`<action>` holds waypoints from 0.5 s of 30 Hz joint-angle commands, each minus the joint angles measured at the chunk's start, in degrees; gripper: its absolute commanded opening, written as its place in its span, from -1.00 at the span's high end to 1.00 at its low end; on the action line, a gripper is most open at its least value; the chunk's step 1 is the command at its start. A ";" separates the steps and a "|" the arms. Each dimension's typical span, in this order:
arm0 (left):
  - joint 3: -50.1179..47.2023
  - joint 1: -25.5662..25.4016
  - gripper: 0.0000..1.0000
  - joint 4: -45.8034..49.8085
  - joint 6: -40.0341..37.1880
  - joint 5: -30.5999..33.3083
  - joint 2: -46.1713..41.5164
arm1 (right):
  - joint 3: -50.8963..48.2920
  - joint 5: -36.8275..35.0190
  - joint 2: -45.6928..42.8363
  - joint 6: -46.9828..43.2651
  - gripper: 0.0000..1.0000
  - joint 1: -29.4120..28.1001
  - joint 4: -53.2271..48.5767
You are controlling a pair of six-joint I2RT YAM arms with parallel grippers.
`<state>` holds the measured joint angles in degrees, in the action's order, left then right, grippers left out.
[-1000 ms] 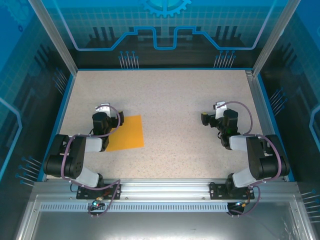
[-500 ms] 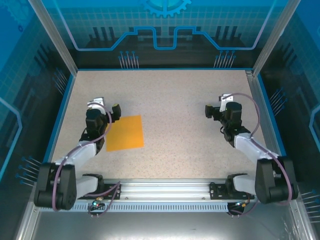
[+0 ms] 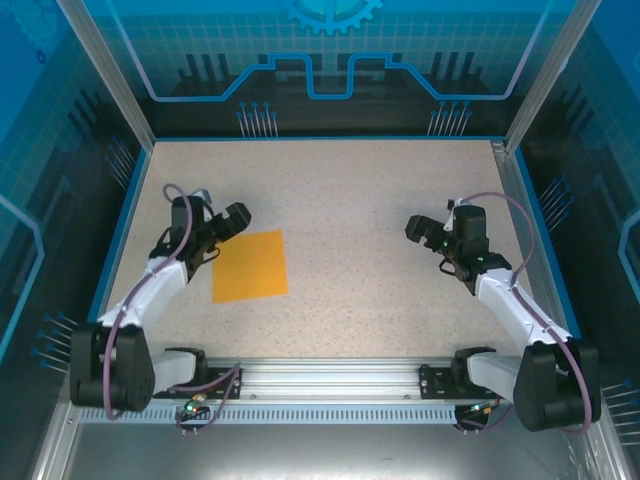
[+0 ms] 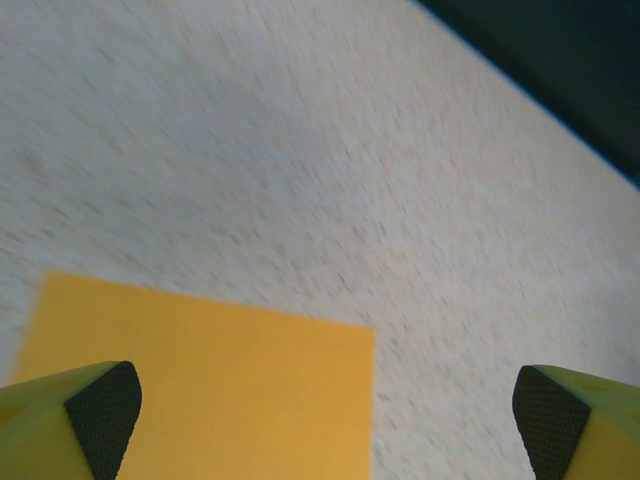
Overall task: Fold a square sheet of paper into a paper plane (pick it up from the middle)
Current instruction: Move the square sheet of paper to the center of the table.
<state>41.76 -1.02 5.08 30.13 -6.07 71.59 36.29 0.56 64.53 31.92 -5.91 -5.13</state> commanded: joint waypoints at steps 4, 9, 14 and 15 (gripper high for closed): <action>3.95 -4.11 -0.98 12.44 0.97 -11.24 10.29 | 1.98 8.95 4.57 3.49 -0.98 -4.06 0.76; 4.03 -5.32 -0.97 14.19 2.79 -11.79 15.33 | 7.61 4.94 8.71 1.50 -0.98 -10.01 -3.28; 2.08 -6.68 -0.97 14.95 3.49 -10.97 14.56 | 11.90 2.78 12.68 0.14 -0.98 -14.54 -6.31; 2.05 -7.33 -0.97 14.75 3.83 -11.69 15.22 | 12.42 1.67 13.41 -0.18 -0.99 -15.50 -7.21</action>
<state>44.31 -7.14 17.93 32.03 -15.38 86.91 46.70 4.40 76.25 33.19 -19.31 -8.45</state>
